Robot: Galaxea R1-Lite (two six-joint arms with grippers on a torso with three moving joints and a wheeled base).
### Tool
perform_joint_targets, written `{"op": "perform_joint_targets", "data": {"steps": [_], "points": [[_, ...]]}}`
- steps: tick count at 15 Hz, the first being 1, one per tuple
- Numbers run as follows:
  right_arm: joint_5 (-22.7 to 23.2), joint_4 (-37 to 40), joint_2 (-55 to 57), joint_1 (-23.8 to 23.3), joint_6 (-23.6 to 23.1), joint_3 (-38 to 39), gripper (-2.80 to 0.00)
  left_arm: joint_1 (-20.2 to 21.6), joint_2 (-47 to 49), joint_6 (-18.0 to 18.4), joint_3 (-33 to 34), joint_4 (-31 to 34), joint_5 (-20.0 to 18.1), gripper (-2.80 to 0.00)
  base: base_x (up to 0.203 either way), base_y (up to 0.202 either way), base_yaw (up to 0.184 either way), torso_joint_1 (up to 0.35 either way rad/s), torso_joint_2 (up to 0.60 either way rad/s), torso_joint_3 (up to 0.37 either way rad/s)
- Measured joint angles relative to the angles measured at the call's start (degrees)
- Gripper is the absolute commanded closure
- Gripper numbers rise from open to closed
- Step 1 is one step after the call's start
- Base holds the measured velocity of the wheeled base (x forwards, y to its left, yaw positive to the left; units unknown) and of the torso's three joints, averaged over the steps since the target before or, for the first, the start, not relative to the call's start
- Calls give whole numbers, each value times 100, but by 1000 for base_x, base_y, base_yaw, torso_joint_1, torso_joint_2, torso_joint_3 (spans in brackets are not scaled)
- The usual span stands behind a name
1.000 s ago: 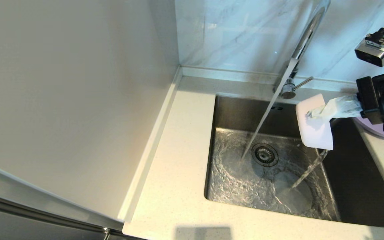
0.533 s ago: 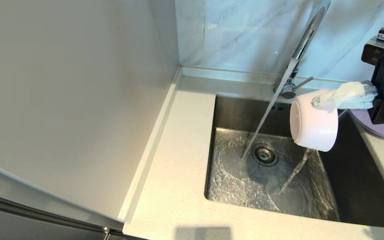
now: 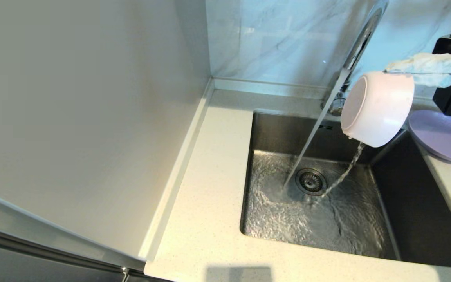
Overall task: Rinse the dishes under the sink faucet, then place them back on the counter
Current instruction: Rinse the bowl
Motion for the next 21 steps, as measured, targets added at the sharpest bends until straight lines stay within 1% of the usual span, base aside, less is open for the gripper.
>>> {"op": "perform_joint_targets", "data": {"steps": [1,3,6,8,9,11,12,13,14,16,18,19,20,21], "points": [[229,-323,-32,-172,427,9,0,0,0,0,0,2,1,0,0,0,0,0,0,0],[632,-793,-129,-443,999,-141,0,0,0,0,0,0,-1,0,0,0,0,0,0,0],[684,-1657,-226,-684,1496,-425,0,0,0,0,0,2,-1,0,0,0,0,0,0,0],[684,-1848,-258,-754,1547,-1,0,0,0,0,0,2,-1,0,0,0,0,0,0,0],[678,-1860,-275,-763,1529,389,0,0,0,1,0,1,-1,0,0,0,0,0,0,0],[676,-1875,-315,-785,1385,1081,0,0,0,0,0,2,-1,0,0,0,0,0,0,0],[676,-1879,-334,-798,1343,1265,0,0,0,0,0,0,0,0,0,0,0,0,0,0],[676,-1885,-343,-809,1324,1251,0,0,0,0,0,0,-1,0,0,0,0,0,0,0],[676,-1889,-343,-831,1313,1018,0,0,0,0,0,0,-1,0,0,0,0,0,0,0],[677,-2079,-321,-904,1295,48,0,-2,0,2,0,0,-4,0,0,0,0,0,0,0],[671,-2461,-272,-995,1316,-708,0,0,0,2,0,0,-1,0,0,0,0,0,0,0],[665,-2531,-256,-1038,1330,-834,0,0,0,-2,0,1,1,0,0,0,0,0,0,0],[654,-2550,-260,-1085,1334,-741,0,0,0,-2,0,2,-1,0,0,0,0,0,0,0],[638,-2553,-284,-1125,1317,-447,0,0,0,-1,0,0,-2,0,0,0,0,0,0,0]]}}
